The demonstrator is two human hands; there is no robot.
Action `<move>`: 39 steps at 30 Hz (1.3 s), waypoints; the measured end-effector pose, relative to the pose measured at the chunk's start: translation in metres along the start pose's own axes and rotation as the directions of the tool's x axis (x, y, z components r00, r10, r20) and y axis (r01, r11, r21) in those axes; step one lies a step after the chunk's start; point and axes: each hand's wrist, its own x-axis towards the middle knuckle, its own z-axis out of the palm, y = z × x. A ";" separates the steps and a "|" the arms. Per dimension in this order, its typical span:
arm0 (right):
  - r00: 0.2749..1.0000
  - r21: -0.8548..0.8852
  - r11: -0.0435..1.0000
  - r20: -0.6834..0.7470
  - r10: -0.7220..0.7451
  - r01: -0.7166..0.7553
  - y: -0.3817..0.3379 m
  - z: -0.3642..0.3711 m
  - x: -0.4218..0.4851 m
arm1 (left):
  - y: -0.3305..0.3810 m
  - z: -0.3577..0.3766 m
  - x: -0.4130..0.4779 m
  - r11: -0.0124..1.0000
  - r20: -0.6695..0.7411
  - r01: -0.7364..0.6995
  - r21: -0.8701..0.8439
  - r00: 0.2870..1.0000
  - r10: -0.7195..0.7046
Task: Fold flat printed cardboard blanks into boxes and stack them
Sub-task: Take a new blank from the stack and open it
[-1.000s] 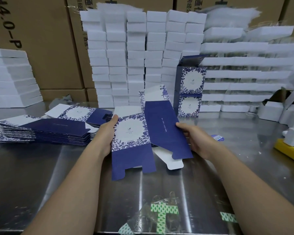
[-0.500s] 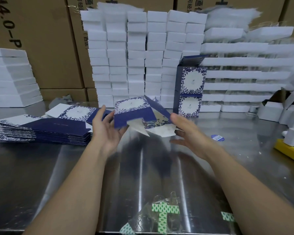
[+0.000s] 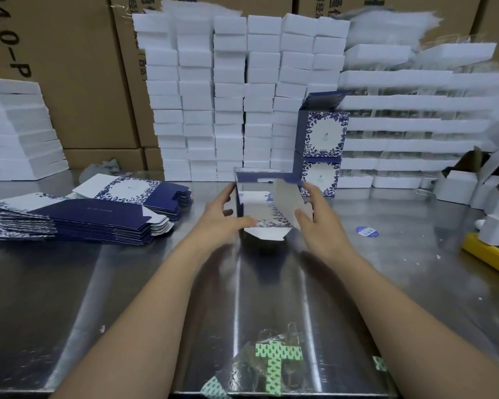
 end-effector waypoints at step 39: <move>0.969 -0.213 0.975 -0.246 0.007 -0.061 -0.011 0.000 0.001 | 0.018 0.028 -0.017 0.427 -0.044 -0.659 0.619 0.514 0.857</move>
